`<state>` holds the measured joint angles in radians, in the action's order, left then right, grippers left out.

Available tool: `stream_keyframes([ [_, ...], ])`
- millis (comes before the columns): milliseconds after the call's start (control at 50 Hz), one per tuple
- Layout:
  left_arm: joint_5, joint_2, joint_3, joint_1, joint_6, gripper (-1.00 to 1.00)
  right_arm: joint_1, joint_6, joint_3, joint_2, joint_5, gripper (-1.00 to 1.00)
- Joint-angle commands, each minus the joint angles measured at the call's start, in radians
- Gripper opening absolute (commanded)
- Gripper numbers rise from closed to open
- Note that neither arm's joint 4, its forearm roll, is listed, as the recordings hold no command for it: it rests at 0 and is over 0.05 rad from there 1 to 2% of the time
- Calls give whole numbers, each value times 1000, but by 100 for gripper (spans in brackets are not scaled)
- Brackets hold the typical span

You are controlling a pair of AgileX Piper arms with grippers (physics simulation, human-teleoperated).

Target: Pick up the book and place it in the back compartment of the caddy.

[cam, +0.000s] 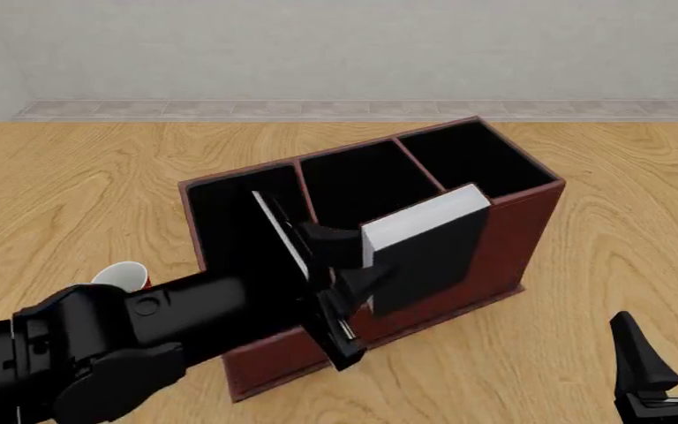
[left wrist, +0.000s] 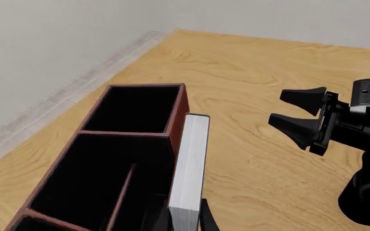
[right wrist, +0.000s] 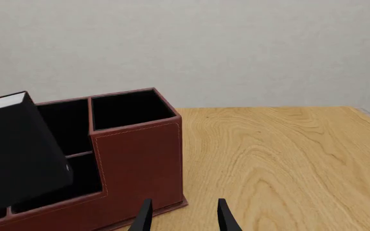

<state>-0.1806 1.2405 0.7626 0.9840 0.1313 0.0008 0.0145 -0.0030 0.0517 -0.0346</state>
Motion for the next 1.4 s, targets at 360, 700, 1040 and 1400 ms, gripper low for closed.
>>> stream_keyframes([
  [360, 5, 10, 28, -86, 53, -100, 0, 1, 0, 7, -6, 100],
  [700, -55, 103, 41, -114, 58, -100, 0, 0, 1, 9, -10, 100],
  [1040, -122, 202, 55, -149, 45, -100, 0, 0, 1, 10, -11, 100],
  [1400, -193, 304, 35, -151, 49, -100, 0, 1, 2, 13, -14, 100],
])
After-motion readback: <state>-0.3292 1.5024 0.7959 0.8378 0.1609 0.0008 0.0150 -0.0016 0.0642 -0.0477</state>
